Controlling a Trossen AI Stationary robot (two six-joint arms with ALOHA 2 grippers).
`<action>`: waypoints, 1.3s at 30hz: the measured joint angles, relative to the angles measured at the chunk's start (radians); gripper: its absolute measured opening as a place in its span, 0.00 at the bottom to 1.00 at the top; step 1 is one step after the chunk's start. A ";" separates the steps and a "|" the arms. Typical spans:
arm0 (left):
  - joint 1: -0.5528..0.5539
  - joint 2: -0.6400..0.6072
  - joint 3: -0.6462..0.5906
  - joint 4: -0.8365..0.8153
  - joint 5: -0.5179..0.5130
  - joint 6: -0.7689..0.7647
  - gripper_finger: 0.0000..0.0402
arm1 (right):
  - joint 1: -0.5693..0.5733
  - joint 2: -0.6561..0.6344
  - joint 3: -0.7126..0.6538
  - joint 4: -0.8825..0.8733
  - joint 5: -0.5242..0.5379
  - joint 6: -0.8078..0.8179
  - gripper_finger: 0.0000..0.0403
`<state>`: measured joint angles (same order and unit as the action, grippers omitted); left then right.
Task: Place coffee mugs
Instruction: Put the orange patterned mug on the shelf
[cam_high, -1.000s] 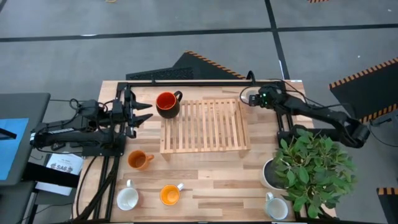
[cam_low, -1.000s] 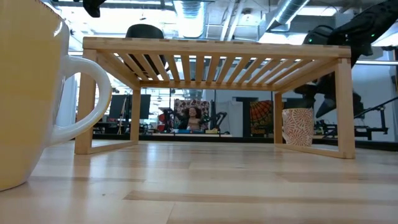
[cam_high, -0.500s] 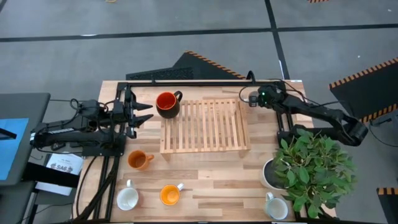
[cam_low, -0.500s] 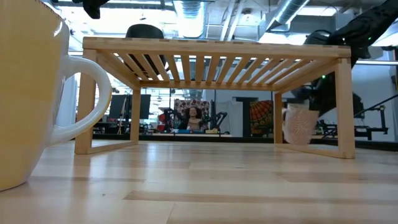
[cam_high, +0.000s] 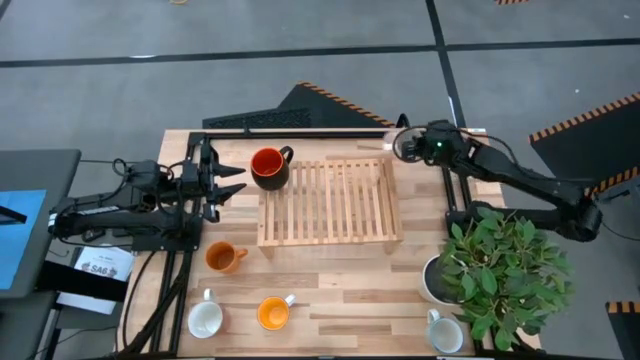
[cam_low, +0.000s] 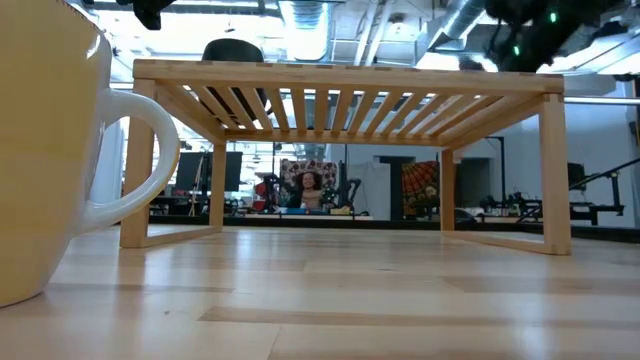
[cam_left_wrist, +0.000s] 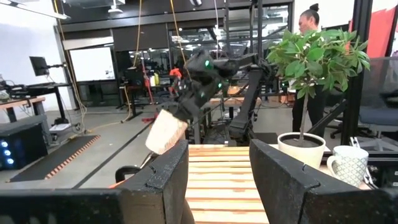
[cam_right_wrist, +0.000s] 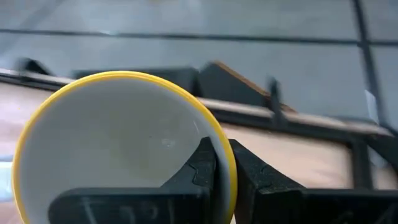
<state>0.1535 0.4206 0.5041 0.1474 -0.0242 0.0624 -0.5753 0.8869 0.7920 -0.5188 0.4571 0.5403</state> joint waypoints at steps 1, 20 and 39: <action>0.000 0.000 0.000 0.000 0.000 -0.001 0.39 | 0.022 0.003 0.022 0.001 -0.001 -0.007 0.11; 0.000 0.000 0.000 -0.002 -0.003 -0.010 0.39 | 0.496 0.330 0.461 0.093 0.014 -0.205 0.11; 0.000 0.000 0.000 -0.004 -0.002 -0.021 0.39 | 0.493 0.718 0.704 -0.016 -0.032 -0.305 0.11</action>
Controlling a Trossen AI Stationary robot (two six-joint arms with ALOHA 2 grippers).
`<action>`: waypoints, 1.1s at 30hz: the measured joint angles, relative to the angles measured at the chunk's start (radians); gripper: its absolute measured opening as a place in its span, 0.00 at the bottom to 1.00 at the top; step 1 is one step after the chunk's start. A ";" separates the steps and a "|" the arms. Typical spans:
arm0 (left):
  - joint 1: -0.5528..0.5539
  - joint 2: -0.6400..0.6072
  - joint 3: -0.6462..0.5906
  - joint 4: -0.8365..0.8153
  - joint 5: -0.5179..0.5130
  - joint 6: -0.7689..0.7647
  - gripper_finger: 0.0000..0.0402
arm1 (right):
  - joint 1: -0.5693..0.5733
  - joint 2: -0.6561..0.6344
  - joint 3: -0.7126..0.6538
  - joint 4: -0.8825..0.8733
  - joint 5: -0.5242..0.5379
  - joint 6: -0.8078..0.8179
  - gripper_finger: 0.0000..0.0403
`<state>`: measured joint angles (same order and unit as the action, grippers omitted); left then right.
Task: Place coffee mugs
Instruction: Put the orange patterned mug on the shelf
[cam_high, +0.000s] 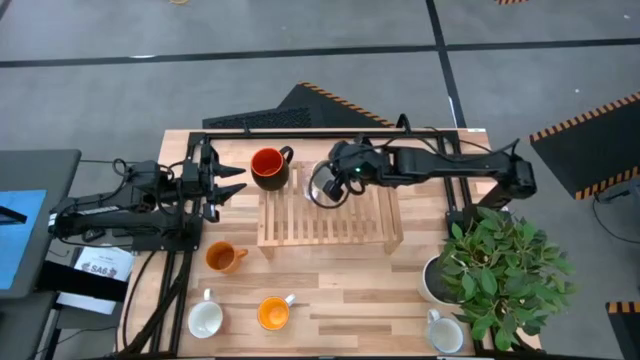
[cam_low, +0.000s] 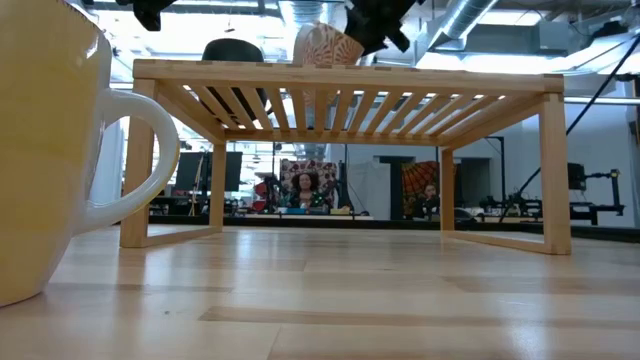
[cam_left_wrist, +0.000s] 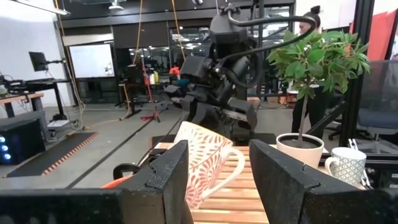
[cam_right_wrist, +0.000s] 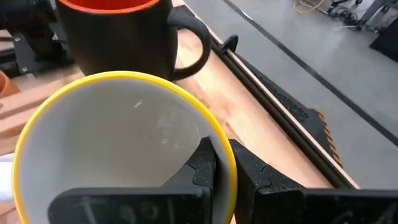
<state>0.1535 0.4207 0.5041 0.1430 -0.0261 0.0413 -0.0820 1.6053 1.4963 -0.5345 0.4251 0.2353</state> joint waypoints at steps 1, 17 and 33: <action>0.000 0.000 0.000 -0.003 0.000 0.000 0.39 | -0.004 0.007 0.003 -0.002 -0.007 0.001 0.11; 0.000 0.000 0.000 -0.020 -0.006 0.000 0.39 | -0.046 0.037 0.016 0.000 -0.036 0.002 0.20; 0.000 0.000 0.000 -0.021 -0.008 0.001 0.39 | -0.065 0.038 0.014 0.054 -0.041 -0.008 0.22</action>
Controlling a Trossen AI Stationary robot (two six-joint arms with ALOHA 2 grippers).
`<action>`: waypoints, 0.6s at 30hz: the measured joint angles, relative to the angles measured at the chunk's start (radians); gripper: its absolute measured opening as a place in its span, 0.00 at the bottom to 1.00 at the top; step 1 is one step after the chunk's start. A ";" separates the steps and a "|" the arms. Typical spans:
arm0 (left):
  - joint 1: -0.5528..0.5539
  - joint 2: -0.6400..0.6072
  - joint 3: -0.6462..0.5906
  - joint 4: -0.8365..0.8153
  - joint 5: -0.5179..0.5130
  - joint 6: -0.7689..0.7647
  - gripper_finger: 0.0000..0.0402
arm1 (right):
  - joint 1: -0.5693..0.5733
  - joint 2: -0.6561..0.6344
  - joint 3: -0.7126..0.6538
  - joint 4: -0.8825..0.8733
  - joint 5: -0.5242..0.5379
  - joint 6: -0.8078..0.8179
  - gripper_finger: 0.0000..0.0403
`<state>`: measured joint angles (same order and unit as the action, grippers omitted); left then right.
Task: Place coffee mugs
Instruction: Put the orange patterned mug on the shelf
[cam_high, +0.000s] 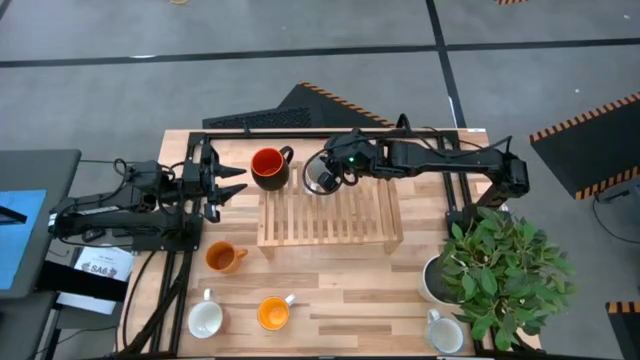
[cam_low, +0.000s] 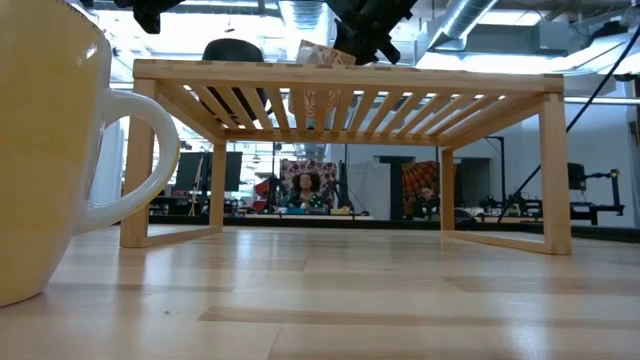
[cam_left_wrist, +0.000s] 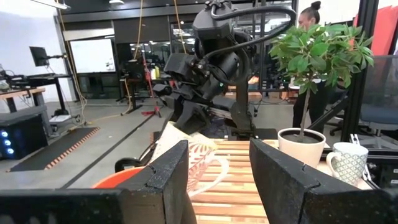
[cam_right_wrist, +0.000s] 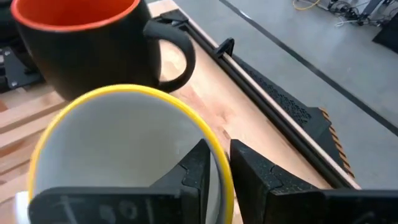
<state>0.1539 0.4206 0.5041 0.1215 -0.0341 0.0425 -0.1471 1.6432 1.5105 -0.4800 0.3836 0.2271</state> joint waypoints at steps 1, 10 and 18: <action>0.000 0.000 0.000 0.000 0.000 0.000 0.39 | 0.000 0.000 0.000 0.007 0.000 0.000 0.22; 0.000 0.000 0.000 0.000 0.000 0.000 0.39 | -0.004 0.001 0.000 0.054 0.000 0.008 0.22; 0.000 0.000 0.000 0.000 0.000 -0.001 0.39 | -0.007 0.001 0.000 0.016 -0.078 0.025 0.22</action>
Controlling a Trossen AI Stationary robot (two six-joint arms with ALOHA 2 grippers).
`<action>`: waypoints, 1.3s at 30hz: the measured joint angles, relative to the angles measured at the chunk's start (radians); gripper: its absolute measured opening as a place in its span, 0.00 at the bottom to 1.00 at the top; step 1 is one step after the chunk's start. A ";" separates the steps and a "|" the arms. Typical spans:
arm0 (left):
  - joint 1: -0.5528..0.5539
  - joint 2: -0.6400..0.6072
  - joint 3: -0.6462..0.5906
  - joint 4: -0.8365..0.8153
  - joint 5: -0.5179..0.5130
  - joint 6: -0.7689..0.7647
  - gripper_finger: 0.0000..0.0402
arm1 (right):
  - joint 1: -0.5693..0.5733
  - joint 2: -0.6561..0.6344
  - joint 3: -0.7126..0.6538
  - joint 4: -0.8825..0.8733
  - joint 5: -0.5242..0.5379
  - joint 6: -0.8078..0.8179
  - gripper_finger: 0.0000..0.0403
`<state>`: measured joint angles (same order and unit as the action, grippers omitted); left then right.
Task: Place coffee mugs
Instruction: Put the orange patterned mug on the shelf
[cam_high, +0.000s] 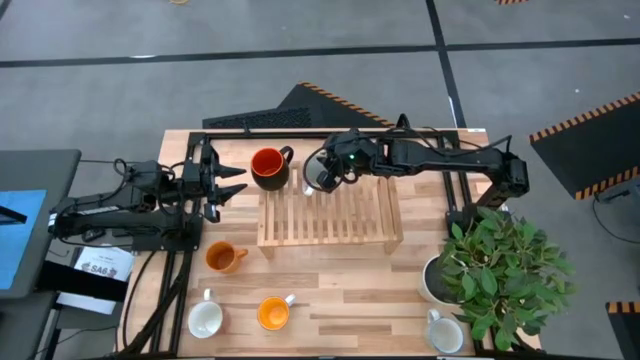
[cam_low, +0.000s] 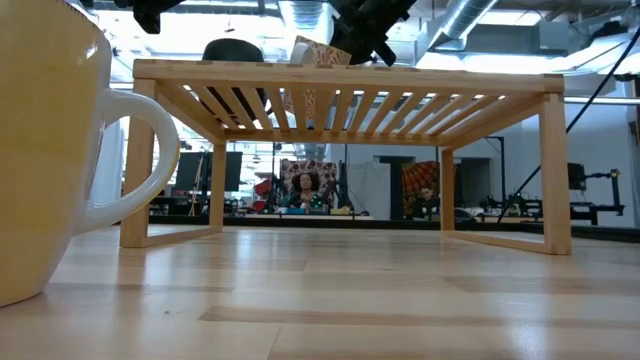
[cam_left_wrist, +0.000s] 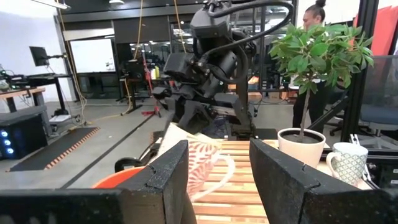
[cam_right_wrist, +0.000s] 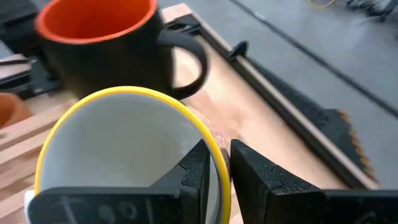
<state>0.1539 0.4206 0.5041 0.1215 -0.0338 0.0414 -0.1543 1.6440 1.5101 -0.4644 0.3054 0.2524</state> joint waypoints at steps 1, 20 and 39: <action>0.000 0.000 0.000 0.000 0.000 0.000 0.39 | 0.001 -0.002 0.000 -0.011 -0.002 0.011 0.22; 0.000 0.000 0.000 -0.008 0.000 0.000 0.39 | -0.025 -0.006 0.098 -0.148 -0.098 0.011 0.22; 0.000 0.000 0.000 -0.034 -0.005 -0.005 0.39 | -0.032 -0.006 0.098 -0.258 -0.247 0.009 0.22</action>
<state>0.1539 0.4206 0.5041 0.0879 -0.0387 0.0368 -0.1863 1.6382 1.6085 -0.7226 0.0586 0.2611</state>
